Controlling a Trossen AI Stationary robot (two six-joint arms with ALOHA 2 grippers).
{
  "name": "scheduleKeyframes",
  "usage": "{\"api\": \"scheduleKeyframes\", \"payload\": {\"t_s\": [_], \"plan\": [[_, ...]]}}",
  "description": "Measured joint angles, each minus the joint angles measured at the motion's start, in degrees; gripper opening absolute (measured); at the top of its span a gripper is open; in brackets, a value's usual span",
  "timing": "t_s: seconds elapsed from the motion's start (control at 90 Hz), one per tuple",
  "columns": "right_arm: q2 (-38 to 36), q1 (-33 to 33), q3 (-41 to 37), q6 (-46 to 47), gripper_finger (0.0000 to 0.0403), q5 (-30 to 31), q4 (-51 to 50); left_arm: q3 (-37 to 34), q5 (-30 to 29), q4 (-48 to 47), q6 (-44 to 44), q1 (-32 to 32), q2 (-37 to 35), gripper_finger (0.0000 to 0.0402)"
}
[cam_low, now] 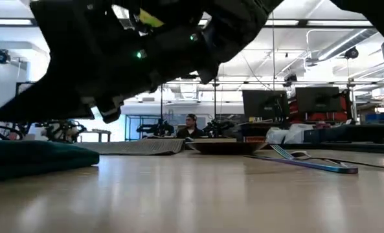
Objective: Set table place
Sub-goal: Fold the green napkin
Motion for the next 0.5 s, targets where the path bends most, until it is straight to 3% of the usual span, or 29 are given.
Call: {"api": "scheduleKeyframes", "payload": {"t_s": [0.067,0.133,0.344,0.5], "plan": [[0.0,-0.3,-0.2,0.4,0.0002,0.0,-0.7,-0.4,-9.2,2.6,3.3,-0.6,0.0,0.0101],[0.0,-0.5,-0.3,0.5,0.0002,0.0,-2.2,-1.3,-10.5,5.1,4.6,-0.7,0.8,0.0095],[0.0,-0.8,-0.4,-1.2,0.0002,0.3,-7.0,-4.2,6.3,6.1,0.7,-2.4,5.7,0.0077],[0.0,-1.1,-0.4,-1.5,0.0002,1.7,-9.2,-4.3,8.3,6.4,-1.6,-3.5,7.0,0.0075]]}}
